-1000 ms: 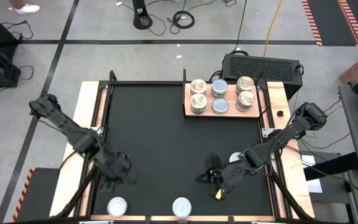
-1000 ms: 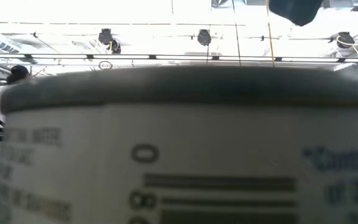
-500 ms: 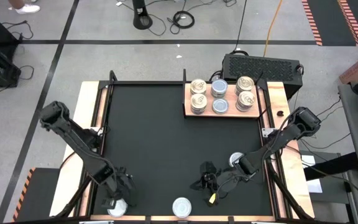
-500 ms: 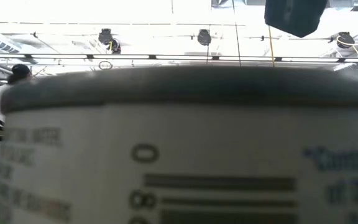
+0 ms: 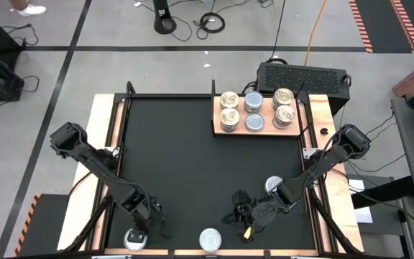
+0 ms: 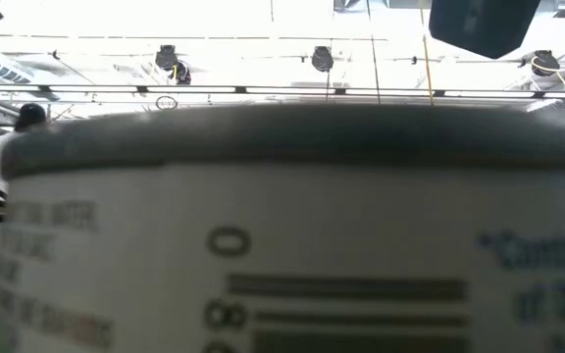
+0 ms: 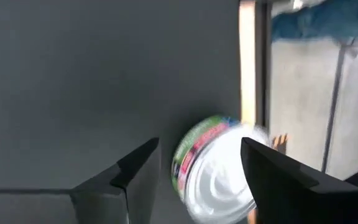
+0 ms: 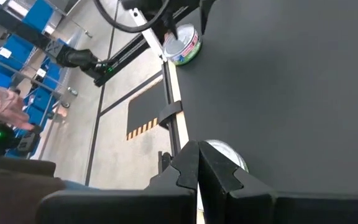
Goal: Stack canned seafood by type on shelf
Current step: Stack the green tuna can on top of the other green tuna can on the shelf
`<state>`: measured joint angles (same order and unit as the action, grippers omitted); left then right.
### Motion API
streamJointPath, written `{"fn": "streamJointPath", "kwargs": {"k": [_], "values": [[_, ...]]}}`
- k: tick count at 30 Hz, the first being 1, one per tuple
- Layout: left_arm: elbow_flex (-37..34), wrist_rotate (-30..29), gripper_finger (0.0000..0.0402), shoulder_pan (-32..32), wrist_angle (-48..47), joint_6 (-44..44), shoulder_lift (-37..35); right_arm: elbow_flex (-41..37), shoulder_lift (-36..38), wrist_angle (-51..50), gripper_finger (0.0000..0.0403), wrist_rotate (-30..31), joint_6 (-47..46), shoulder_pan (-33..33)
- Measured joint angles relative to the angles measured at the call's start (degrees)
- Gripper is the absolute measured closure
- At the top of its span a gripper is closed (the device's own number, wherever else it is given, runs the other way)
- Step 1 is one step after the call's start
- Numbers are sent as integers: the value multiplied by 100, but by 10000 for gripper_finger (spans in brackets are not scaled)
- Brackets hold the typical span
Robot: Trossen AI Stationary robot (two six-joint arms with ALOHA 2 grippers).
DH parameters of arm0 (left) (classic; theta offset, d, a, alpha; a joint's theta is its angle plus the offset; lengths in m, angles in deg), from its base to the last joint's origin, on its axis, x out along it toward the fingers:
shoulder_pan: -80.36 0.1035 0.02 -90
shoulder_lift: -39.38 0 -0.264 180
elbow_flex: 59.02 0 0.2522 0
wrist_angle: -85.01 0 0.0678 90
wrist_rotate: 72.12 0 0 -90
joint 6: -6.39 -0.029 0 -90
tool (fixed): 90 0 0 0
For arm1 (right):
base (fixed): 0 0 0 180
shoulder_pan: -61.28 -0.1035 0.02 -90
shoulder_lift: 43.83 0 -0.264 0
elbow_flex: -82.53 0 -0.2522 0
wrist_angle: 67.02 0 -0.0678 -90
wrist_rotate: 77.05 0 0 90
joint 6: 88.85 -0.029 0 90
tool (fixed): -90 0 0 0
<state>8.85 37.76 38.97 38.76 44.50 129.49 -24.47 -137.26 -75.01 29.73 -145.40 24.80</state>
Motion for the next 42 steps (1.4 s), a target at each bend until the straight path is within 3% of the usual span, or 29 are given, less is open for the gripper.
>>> {"fn": "streamJointPath", "kwargs": {"k": [7, 21, 26, 33, 42], "values": [[0, 421, 183, -185, -13, -717, 141, 0, 0, -3, 403, -63, 7, -60], [0, 776, 187, -170, -100, -1044, 702, 0, 4, -127, 403, -63, 68, -185], [7, 869, 242, -165, -92, -1067, 795, 0, 4, -129, 403, -63, 166, -185], [22, 993, 388, -61, -126, -1305, 789, 0, 7, -162, 403, -63, 243, -185], [3, 1065, 400, 489, -162, -1344, 695, 0, 20, -324, 403, -501, 340, -183]]}}
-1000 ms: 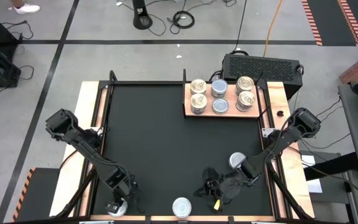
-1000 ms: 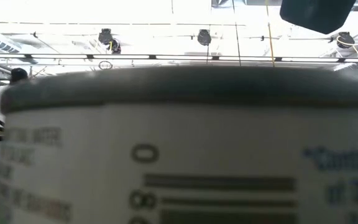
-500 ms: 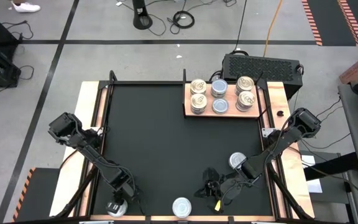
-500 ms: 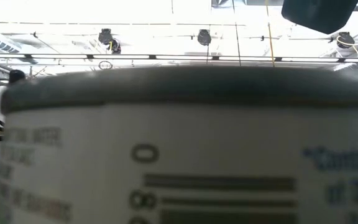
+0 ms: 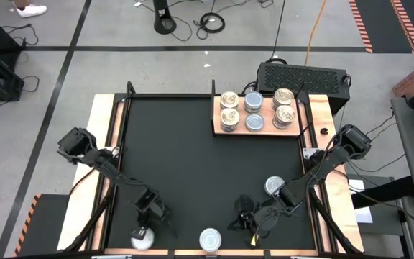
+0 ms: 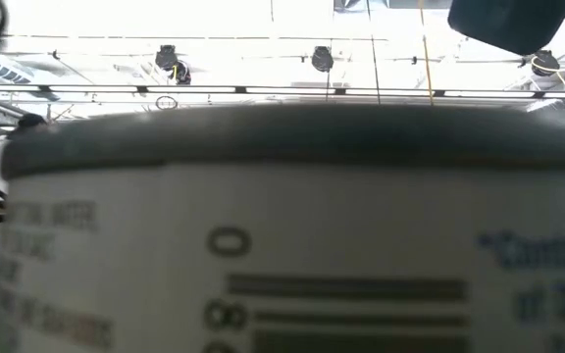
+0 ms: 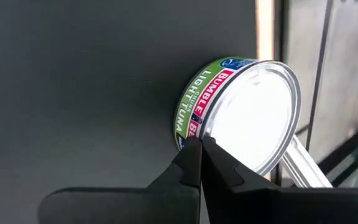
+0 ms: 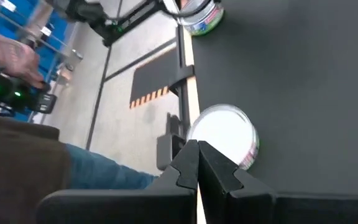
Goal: Stack canned seafood by type on shelf
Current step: Stack the green tuna can on top of the other green tuna can on the shelf
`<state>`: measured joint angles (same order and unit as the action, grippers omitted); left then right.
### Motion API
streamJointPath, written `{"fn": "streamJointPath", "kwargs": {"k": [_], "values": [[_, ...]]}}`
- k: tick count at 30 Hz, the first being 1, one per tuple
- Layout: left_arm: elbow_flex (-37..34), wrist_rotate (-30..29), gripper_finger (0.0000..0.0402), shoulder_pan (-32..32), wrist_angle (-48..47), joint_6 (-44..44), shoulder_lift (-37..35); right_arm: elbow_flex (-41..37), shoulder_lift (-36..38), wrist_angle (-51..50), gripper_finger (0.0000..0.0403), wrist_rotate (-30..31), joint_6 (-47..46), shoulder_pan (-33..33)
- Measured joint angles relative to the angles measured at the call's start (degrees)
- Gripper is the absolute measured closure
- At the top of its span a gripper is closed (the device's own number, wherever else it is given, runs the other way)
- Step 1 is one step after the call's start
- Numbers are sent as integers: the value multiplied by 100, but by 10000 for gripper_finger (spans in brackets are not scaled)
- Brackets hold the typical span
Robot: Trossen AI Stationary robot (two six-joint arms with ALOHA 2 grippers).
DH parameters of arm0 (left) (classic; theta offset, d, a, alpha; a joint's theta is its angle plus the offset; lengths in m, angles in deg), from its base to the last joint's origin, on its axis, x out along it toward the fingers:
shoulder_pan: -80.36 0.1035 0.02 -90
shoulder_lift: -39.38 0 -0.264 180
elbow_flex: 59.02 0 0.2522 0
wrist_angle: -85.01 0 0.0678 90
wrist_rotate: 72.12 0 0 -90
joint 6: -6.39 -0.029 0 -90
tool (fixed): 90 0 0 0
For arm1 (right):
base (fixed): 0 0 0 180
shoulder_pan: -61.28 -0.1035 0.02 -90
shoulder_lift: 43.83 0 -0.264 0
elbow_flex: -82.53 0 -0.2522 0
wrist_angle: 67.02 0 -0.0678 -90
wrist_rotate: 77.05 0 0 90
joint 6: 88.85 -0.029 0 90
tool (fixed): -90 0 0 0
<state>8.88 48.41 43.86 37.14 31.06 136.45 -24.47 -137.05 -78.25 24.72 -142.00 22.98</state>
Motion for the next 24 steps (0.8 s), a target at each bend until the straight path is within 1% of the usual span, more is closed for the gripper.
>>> {"fn": "streamJointPath", "kwargs": {"k": [5, 10, 13, 17, 19, 22, 24], "values": [[-9, 41, 401, 548, -7, -1, -245, 0, 175, -716, 403, 25, -163, 0], [164, 281, 401, 1239, -7, 62, -342, 0, 582, -1844, 403, 168, -285, -2], [389, 336, 401, 1666, 32, 322, -342, 0, 913, -2573, 403, 323, -281, -7], [739, 344, 401, 2248, 385, 657, -344, 0, 1441, -3484, 403, 351, -195, 35], [893, 350, 401, 2521, 530, 918, -346, -20, 1750, -3905, 403, 467, -107, 80], [1027, 353, 401, 2902, 885, 1412, -347, -220, 2343, -4252, 403, 639, -64, 250], [1029, 355, 401, 3121, 1235, 1761, -350, -475, 2817, -4308, 403, 767, -61, 390]]}}
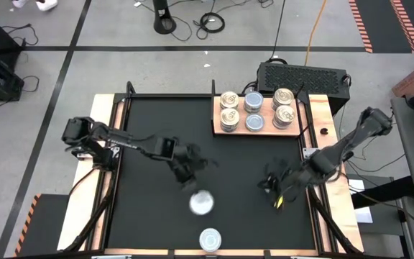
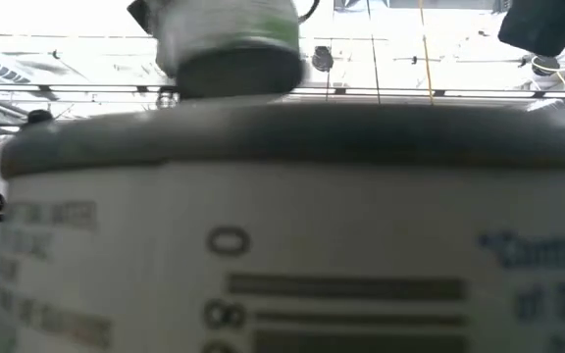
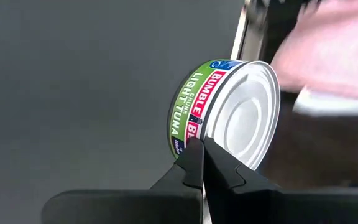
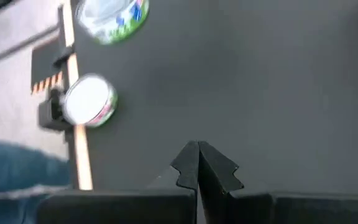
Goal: Stack canned seafood by type on shelf
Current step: Stack the green tuna can on top of the other green tuna can on the shelf
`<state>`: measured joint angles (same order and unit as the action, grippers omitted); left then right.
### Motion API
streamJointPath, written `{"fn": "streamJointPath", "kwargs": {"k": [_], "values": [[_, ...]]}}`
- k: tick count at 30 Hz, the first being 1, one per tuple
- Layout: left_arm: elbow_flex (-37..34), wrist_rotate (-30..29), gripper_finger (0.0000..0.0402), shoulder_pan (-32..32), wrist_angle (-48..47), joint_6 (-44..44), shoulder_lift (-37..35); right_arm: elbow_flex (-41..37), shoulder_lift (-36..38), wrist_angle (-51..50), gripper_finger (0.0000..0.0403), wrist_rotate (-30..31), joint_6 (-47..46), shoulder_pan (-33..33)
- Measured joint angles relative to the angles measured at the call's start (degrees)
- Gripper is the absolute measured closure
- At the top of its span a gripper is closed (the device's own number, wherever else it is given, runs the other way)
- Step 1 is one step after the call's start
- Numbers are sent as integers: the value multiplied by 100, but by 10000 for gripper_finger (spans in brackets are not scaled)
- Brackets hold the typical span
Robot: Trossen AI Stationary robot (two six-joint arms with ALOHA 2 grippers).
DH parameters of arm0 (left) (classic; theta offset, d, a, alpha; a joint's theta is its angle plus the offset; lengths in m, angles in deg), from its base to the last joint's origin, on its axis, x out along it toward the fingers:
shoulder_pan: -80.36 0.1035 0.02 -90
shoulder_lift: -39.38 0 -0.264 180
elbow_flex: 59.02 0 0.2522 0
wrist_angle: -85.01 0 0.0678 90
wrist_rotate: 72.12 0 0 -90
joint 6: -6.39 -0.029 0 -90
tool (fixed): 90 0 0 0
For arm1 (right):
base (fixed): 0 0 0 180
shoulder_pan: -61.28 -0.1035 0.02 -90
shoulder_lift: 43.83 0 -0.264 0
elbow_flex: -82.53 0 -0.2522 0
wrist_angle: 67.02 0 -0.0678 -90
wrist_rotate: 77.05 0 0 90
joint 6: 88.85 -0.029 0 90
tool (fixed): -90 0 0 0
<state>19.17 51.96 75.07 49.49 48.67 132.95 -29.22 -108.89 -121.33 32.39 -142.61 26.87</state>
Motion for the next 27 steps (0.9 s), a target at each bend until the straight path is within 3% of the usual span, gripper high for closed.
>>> {"fn": "streamJointPath", "kwargs": {"k": [8, 16, 27], "values": [[-2, -396, 402, 666, 1016, 1270, 50, -1059, 1868, -27, 403, 485, -552, 612], [2, -1400, 402, 836, 2276, 2474, 146, -1087, 2550, 20, 403, 785, -219, 1038], [14, -4261, 402, 487, 3668, 5036, 1030, -1087, 2968, -138, 403, 691, 962, 1467]]}}
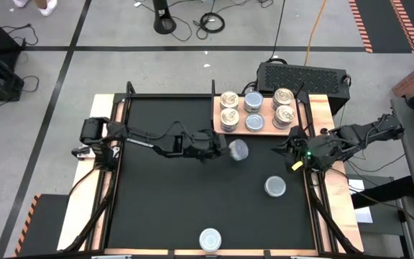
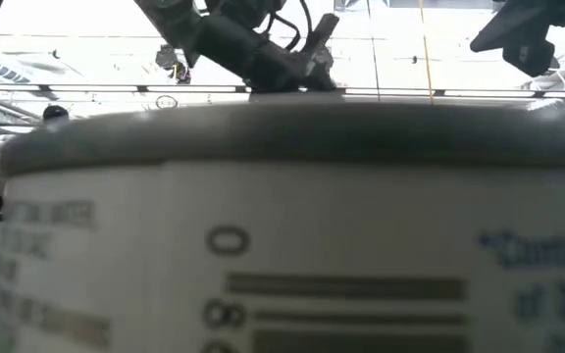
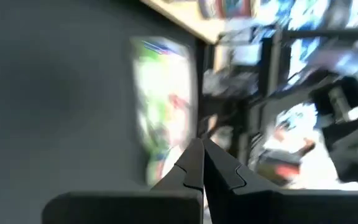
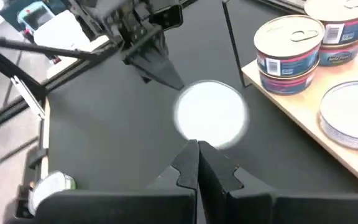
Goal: Stack canned seafood by type on shelf
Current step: Stack the green tuna can on top of the other green tuna can on the shelf
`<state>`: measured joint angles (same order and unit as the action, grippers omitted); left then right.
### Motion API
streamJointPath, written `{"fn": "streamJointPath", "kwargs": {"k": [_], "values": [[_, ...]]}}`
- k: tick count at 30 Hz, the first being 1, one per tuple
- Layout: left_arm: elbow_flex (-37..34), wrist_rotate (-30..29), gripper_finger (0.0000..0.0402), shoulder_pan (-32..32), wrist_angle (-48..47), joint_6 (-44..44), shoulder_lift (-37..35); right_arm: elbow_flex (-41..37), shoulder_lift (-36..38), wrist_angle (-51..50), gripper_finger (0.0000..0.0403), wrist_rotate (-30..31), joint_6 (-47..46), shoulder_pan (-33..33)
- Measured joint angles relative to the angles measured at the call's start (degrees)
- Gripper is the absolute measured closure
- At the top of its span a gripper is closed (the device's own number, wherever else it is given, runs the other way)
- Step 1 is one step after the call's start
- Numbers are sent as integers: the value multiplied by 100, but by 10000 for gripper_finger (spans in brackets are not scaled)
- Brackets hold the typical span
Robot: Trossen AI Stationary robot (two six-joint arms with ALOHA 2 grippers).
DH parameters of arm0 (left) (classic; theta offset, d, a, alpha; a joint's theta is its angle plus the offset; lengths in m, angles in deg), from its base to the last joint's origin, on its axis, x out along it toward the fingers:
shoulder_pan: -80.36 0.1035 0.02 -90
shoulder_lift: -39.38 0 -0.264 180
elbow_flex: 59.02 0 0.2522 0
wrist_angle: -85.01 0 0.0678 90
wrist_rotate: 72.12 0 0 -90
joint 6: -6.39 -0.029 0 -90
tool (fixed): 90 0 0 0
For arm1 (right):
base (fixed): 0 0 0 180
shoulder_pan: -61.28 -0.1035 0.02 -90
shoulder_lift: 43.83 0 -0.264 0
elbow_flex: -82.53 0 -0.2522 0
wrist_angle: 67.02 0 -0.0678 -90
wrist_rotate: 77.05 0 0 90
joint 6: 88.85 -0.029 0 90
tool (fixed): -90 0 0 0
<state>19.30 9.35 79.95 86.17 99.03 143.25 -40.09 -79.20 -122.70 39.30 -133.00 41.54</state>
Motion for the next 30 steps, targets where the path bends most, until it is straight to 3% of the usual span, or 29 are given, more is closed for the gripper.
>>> {"fn": "streamJointPath", "kwargs": {"k": [3, 7, 15, 20, 23, 25, 30], "values": [[78, -597, 402, -115, 376, 439, 325, 0, 142, -11, 403, -200, 333, 59], [733, -1216, 402, -251, 378, 604, 902, 0, 307, -23, 403, -413, 700, 106], [2159, -1465, 402, -282, 134, 171, 1930, 4, 594, -376, 403, -573, 845, 106], [2389, -1476, 402, -265, -615, -960, 1907, 4, 503, -1393, 403, -570, 380, 106], [2471, -834, 402, -212, -655, -1751, 1909, 3, 385, -1860, 403, -562, 226, 106], [2512, -495, 400, -159, -619, -2203, 1895, 4, 276, -1995, 403, -527, 193, 106], [2755, -438, 367, -124, -737, -4063, 1905, 4, 95, -1909, 403, -525, 276, 106]]}}
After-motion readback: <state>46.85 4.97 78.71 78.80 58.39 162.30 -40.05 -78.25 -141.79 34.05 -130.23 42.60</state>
